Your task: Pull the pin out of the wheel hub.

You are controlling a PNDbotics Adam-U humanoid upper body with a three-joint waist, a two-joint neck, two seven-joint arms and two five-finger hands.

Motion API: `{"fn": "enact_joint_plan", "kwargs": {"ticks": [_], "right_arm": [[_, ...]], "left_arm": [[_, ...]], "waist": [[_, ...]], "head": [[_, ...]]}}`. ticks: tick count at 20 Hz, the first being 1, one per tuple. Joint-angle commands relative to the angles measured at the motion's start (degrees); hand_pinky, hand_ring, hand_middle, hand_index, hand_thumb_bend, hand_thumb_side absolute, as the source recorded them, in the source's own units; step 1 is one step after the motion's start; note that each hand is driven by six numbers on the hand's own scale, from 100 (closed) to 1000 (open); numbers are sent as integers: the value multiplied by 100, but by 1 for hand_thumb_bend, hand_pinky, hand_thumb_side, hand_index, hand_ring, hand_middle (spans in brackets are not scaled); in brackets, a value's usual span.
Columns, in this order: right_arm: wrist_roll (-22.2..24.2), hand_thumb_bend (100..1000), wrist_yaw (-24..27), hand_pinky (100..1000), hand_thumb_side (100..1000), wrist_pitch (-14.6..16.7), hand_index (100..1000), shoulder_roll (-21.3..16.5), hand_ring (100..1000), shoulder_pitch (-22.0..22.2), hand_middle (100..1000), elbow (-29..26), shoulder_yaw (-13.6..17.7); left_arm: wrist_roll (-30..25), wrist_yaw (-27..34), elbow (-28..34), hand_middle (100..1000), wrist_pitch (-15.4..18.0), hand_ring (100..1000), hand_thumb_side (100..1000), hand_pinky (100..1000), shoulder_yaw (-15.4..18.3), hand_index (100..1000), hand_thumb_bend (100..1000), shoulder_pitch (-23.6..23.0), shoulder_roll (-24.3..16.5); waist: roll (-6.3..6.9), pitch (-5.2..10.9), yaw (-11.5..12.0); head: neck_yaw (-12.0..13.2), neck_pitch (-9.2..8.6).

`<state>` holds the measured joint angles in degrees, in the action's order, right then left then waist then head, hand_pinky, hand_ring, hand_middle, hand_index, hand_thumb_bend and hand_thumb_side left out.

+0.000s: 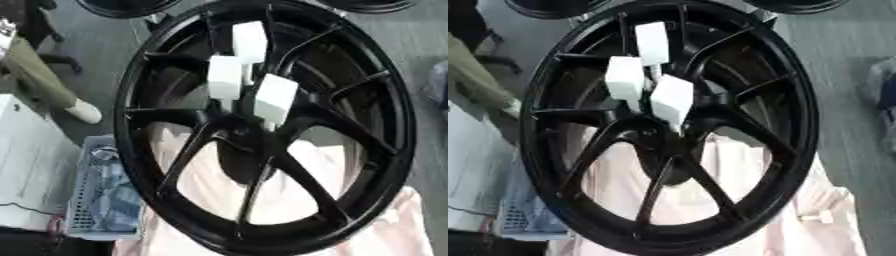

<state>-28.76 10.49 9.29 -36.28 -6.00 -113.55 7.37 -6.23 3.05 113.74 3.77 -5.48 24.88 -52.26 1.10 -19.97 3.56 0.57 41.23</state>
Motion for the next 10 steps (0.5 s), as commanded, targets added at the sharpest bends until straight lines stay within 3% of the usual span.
{"fn": "enact_joint_plan", "kwargs": {"ticks": [1,6,10], "right_arm": [[18,100,-17,662,469,-9,750,-232,808,-14,772,-104,21],[51,100,-2,662,472,-28,750,-256,808,13,772,-104,-6],[80,100,8,662,470,-40,750,-283,808,27,772,-104,-27]], "left_arm": [[-436,-161,86,621,-99,695,596,800,-173,758,100,268,-682],[-1084,-250,86,634,-194,707,564,800,-552,764,100,882,-1074],[-1759,-289,86,644,-305,714,558,801,-900,773,100,1472,-1130]], "waist": [[9,158,-14],[-4,194,-13],[-18,235,-10]], "head": [[-31,22],[-90,70],[-92,95]]}}
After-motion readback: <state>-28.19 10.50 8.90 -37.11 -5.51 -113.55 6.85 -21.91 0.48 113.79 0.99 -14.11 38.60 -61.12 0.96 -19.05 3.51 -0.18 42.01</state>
